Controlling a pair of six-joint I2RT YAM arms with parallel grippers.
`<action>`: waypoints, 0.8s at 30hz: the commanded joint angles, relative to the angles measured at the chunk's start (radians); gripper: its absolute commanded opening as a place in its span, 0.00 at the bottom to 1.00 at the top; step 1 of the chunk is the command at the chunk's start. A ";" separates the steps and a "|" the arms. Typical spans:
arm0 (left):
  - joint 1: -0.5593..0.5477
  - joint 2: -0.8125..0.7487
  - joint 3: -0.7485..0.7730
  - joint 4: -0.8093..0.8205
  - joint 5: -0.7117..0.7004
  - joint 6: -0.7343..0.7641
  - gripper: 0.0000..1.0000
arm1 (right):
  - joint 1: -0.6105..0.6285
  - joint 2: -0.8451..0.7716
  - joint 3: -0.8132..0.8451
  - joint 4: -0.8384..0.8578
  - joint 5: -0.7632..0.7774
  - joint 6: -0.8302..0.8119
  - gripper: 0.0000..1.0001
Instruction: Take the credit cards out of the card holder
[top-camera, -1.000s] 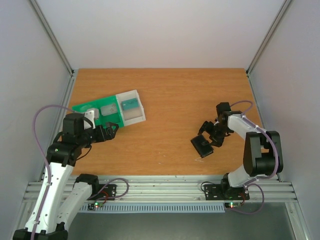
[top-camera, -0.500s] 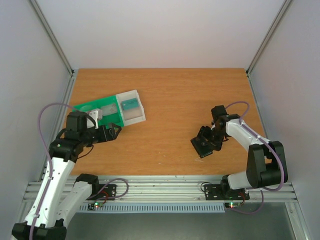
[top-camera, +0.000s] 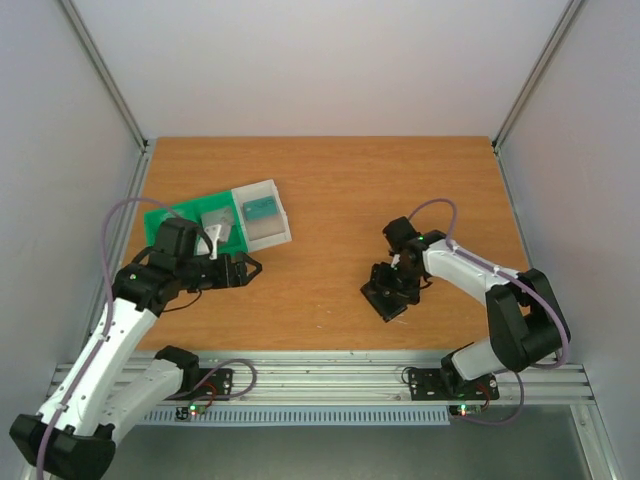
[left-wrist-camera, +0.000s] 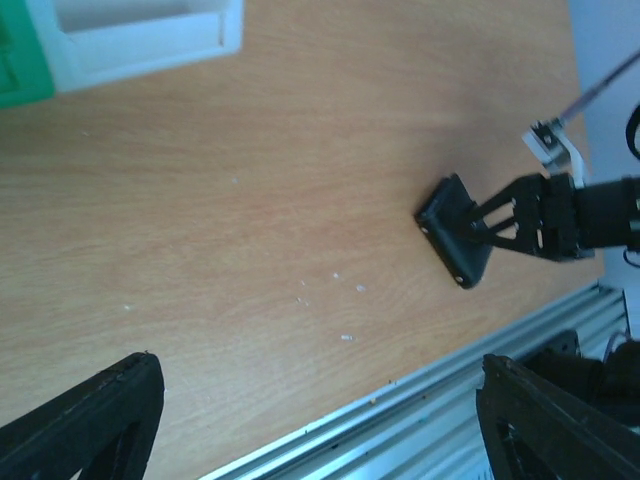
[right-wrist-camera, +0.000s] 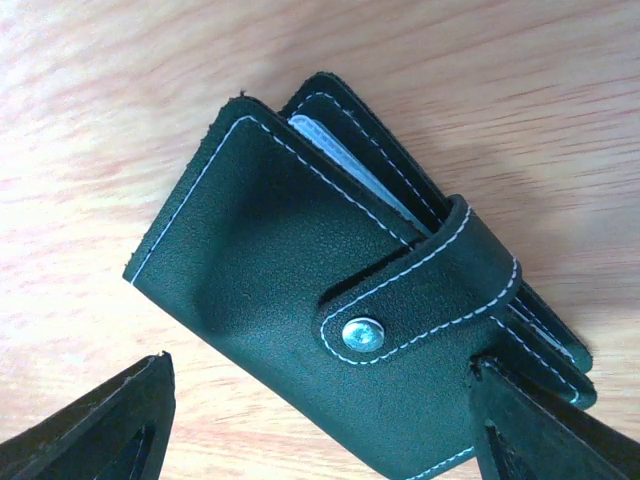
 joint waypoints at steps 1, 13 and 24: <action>-0.078 0.022 0.013 0.047 -0.033 -0.048 0.85 | 0.108 0.032 0.048 0.032 -0.020 0.080 0.80; -0.219 0.064 -0.038 0.149 -0.069 -0.123 0.81 | 0.202 0.004 0.156 -0.089 0.175 -0.059 0.76; -0.256 0.053 -0.065 0.146 -0.094 -0.144 0.81 | 0.182 0.112 0.148 -0.067 0.189 -0.163 0.80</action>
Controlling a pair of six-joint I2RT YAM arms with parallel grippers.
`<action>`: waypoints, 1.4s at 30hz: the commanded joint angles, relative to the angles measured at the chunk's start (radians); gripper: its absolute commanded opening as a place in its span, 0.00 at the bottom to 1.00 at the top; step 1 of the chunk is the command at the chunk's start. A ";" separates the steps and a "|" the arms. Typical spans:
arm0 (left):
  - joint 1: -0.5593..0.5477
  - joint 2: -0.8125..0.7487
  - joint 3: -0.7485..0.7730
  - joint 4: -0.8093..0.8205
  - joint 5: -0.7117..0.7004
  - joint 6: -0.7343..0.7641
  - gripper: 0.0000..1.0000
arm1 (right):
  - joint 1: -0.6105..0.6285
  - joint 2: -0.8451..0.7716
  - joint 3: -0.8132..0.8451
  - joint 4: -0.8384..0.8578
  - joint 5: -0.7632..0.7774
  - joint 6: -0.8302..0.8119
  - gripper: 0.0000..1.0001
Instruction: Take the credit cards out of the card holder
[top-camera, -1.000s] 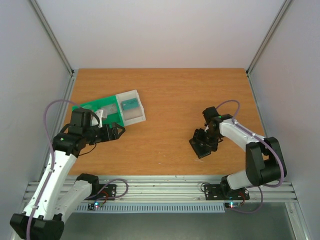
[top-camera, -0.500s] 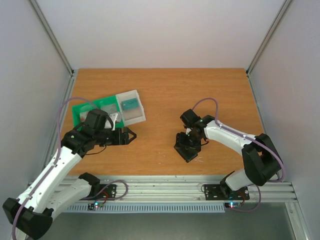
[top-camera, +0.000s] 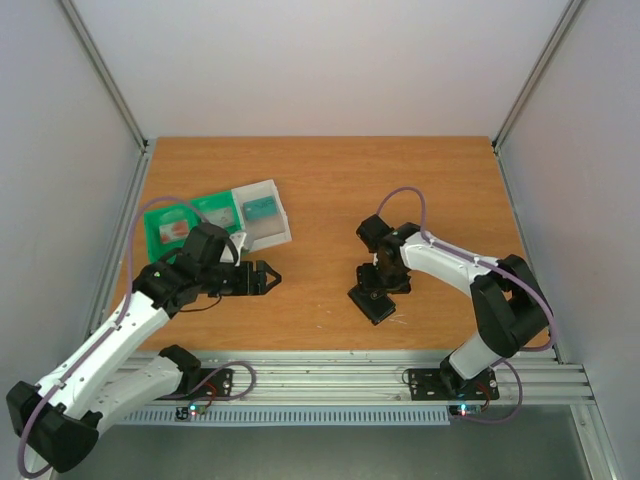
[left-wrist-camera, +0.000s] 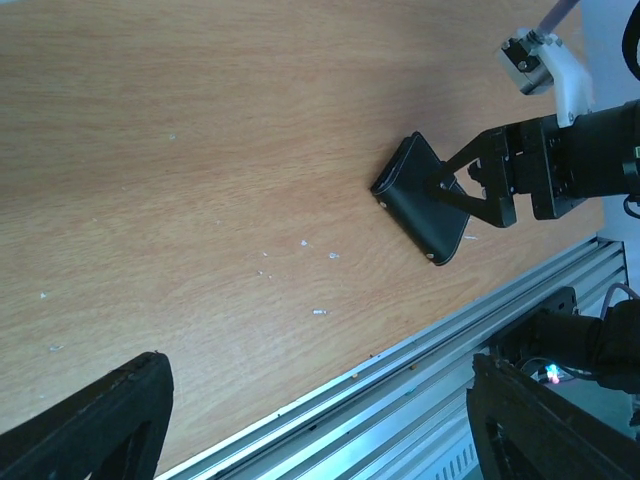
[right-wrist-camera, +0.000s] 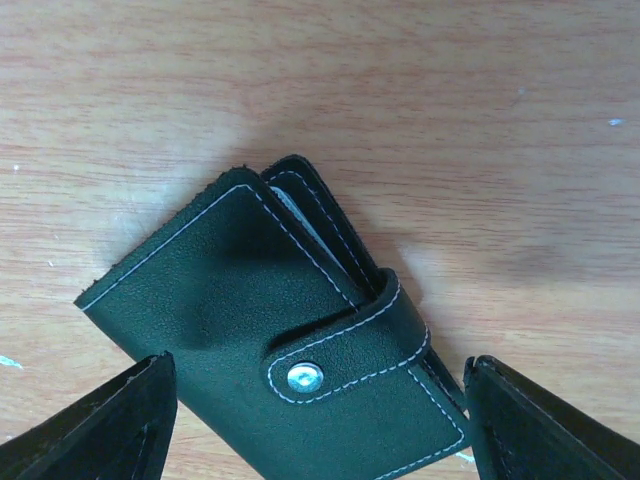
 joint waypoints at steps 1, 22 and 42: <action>-0.006 -0.013 -0.020 0.040 -0.022 -0.018 0.81 | -0.007 0.004 -0.015 0.022 -0.023 -0.050 0.80; -0.007 -0.011 -0.028 0.034 -0.041 -0.022 0.81 | 0.174 0.020 -0.023 0.101 -0.221 0.071 0.72; -0.007 -0.102 -0.028 0.001 -0.140 -0.053 0.81 | 0.318 0.086 0.129 -0.039 0.061 0.051 0.21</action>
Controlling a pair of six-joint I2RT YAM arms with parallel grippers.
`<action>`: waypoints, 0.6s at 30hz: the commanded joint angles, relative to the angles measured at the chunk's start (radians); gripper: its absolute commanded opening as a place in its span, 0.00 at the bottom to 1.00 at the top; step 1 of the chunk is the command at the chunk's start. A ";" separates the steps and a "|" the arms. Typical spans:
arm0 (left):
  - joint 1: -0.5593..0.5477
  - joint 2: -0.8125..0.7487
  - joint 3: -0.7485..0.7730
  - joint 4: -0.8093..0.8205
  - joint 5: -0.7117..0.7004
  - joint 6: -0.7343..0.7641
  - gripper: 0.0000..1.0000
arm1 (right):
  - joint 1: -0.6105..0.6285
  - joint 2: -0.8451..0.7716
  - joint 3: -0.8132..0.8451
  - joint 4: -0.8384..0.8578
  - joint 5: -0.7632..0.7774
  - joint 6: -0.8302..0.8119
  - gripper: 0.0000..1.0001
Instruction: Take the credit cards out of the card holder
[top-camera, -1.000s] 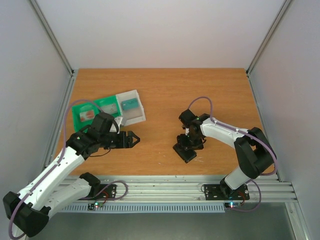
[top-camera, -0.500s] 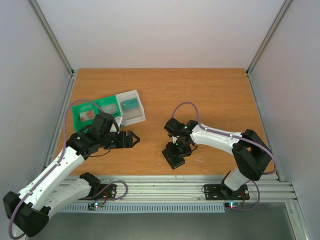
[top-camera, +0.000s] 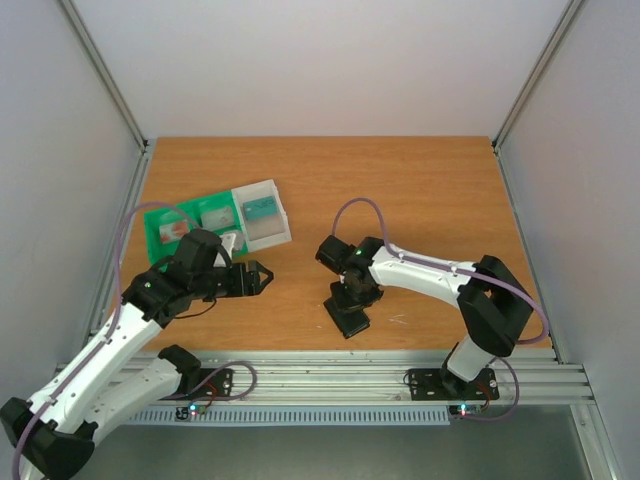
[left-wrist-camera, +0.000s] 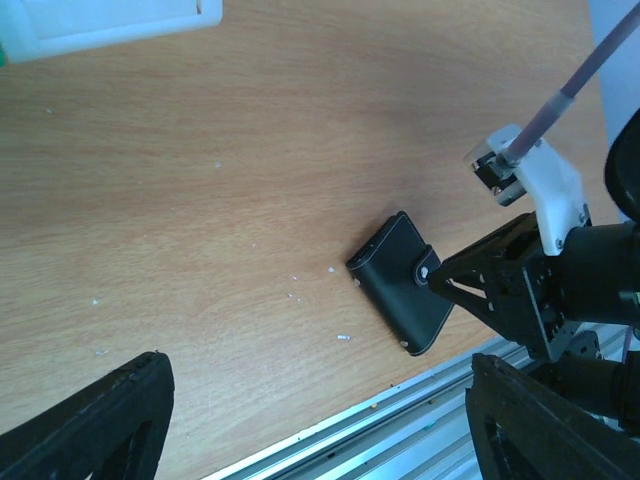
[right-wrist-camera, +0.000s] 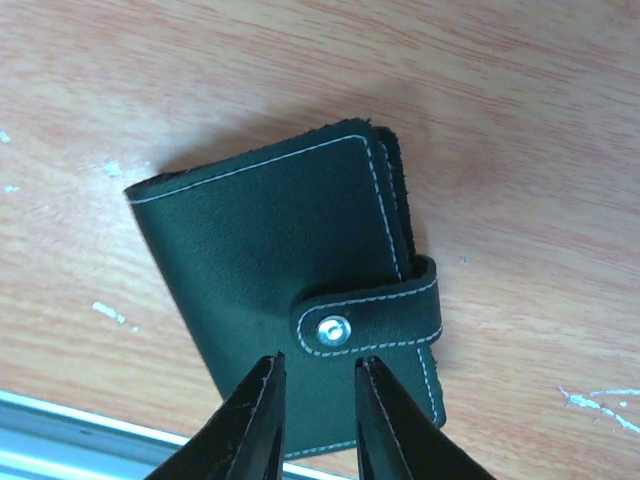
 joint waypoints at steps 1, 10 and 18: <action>-0.005 -0.034 0.000 0.000 -0.050 -0.011 0.81 | 0.011 0.039 0.031 0.008 0.040 -0.010 0.21; -0.005 -0.045 -0.007 -0.004 -0.060 -0.014 0.81 | 0.013 0.087 0.036 0.030 0.040 -0.004 0.20; -0.005 -0.047 -0.010 -0.011 -0.063 -0.009 0.81 | 0.014 0.136 0.028 0.037 0.056 0.005 0.24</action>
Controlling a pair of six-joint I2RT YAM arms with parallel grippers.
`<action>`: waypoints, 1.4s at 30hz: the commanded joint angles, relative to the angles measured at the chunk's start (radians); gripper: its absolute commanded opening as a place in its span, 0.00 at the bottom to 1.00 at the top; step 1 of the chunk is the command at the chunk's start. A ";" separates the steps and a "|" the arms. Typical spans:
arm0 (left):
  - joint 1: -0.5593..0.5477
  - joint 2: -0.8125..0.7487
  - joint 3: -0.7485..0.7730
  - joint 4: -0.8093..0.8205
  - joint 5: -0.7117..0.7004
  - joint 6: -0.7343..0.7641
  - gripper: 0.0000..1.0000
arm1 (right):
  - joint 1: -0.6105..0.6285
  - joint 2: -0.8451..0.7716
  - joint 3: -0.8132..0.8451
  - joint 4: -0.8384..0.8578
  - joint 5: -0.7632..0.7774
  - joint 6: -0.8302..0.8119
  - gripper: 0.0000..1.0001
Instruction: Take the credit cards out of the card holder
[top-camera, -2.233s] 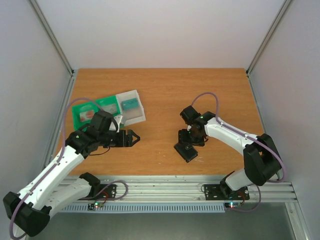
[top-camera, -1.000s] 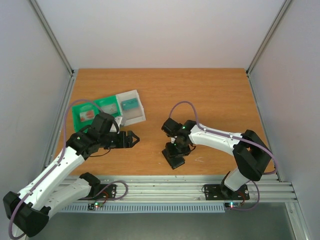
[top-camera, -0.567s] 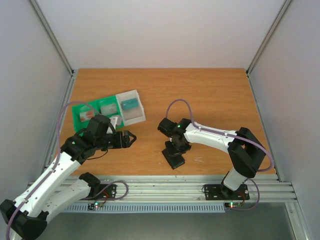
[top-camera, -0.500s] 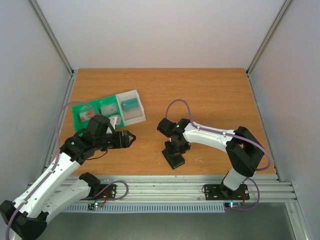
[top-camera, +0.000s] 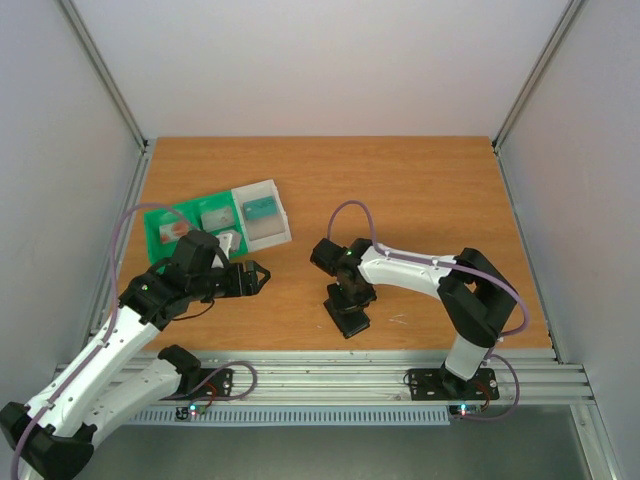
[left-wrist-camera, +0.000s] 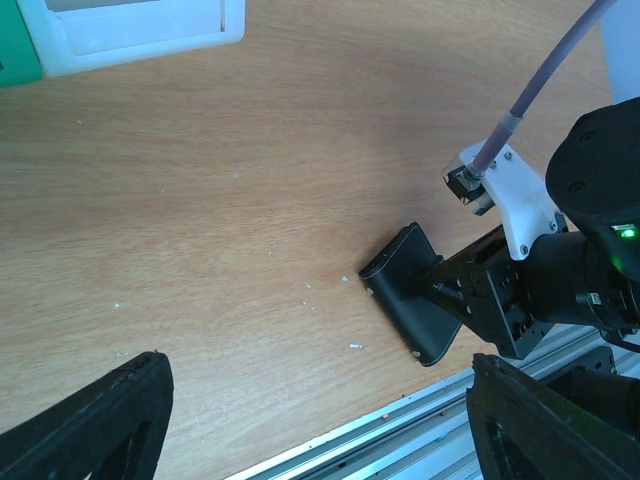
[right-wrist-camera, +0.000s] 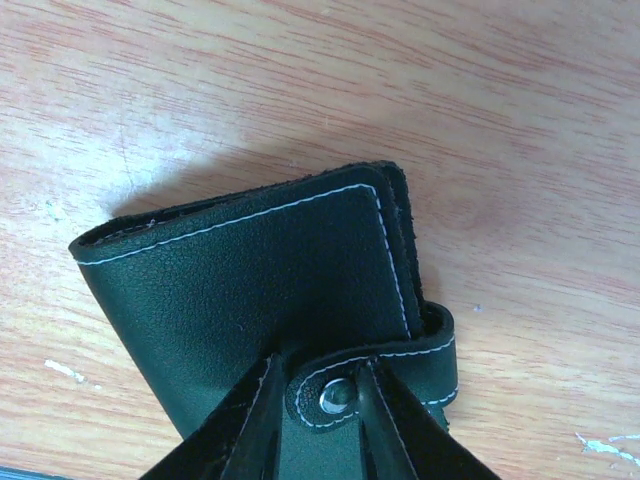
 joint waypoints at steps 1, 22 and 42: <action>-0.005 -0.015 -0.010 0.002 -0.016 -0.005 0.81 | 0.012 0.035 0.013 0.008 0.047 0.010 0.24; -0.005 0.028 0.003 -0.007 -0.031 -0.011 0.81 | 0.029 -0.092 0.021 0.009 0.113 0.037 0.01; -0.005 0.079 -0.165 0.455 0.339 -0.255 0.79 | 0.029 -0.391 -0.018 0.358 -0.166 0.176 0.01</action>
